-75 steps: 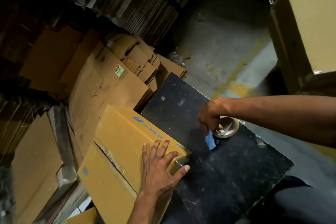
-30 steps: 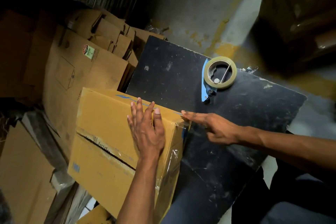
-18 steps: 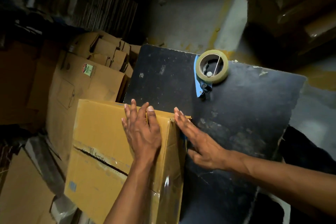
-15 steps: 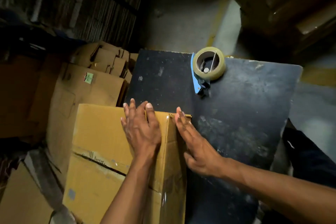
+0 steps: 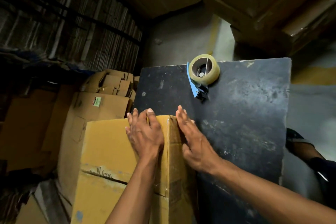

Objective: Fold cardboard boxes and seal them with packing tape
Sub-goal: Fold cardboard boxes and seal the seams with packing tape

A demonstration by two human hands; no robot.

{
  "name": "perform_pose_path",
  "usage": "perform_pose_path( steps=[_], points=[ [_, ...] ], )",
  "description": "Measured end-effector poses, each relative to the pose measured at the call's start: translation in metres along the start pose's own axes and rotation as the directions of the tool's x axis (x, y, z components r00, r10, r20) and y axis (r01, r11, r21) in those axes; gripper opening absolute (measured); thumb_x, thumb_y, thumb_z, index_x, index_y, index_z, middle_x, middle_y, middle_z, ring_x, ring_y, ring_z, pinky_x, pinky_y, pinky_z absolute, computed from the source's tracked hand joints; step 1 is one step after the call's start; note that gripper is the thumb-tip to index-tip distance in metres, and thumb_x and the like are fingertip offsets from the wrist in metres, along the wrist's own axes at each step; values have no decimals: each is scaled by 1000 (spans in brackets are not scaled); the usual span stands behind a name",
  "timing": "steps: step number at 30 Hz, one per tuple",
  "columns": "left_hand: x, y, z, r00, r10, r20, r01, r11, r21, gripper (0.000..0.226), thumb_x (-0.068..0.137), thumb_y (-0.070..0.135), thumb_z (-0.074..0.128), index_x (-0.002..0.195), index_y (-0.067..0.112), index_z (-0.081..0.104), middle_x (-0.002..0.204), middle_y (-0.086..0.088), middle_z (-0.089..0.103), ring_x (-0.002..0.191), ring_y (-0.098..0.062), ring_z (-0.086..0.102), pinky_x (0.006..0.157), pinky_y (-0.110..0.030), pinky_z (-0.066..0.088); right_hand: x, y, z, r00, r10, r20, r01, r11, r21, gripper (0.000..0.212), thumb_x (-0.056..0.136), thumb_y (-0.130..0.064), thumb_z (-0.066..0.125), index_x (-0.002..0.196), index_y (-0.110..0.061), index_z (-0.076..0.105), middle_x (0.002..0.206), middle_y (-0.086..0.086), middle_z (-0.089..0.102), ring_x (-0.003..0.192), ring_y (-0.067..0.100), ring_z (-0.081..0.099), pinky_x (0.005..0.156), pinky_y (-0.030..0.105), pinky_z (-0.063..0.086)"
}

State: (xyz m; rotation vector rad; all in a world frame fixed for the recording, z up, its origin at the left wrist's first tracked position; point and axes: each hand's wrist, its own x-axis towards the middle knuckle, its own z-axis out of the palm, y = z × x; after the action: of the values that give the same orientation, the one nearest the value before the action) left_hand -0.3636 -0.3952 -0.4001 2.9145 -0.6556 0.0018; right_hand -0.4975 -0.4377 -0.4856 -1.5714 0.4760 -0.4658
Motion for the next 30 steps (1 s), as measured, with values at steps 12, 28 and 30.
perform_pose_path(
  steps=[12,28,30],
  points=[
    [-3,4,-2,1000,-26,11,26,1000,-13,66,97,56,20,137,26,63,168,-4,29,159,-17,11,128,-50,5,1,-20,-52,982,105,-155,-98,994,57,58,88,-66,52,135,-36,66,146,-17,57,135,-4,47,115,32,40],
    [0,-2,3,1000,-6,-24,5,1000,-19,62,99,56,24,127,24,70,166,-3,34,158,-18,15,128,-51,8,93,2,-68,923,2,384,-162,909,384,35,86,-14,82,119,-7,75,116,0,76,115,13,70,105,34,54],
    [0,-2,3,1000,-6,-27,5,1000,-17,60,101,55,26,126,23,70,166,-3,35,158,-19,15,128,-52,9,95,9,-66,922,-18,386,-154,899,410,37,84,-11,82,119,-4,75,117,1,76,116,16,70,105,35,53]
  ],
)
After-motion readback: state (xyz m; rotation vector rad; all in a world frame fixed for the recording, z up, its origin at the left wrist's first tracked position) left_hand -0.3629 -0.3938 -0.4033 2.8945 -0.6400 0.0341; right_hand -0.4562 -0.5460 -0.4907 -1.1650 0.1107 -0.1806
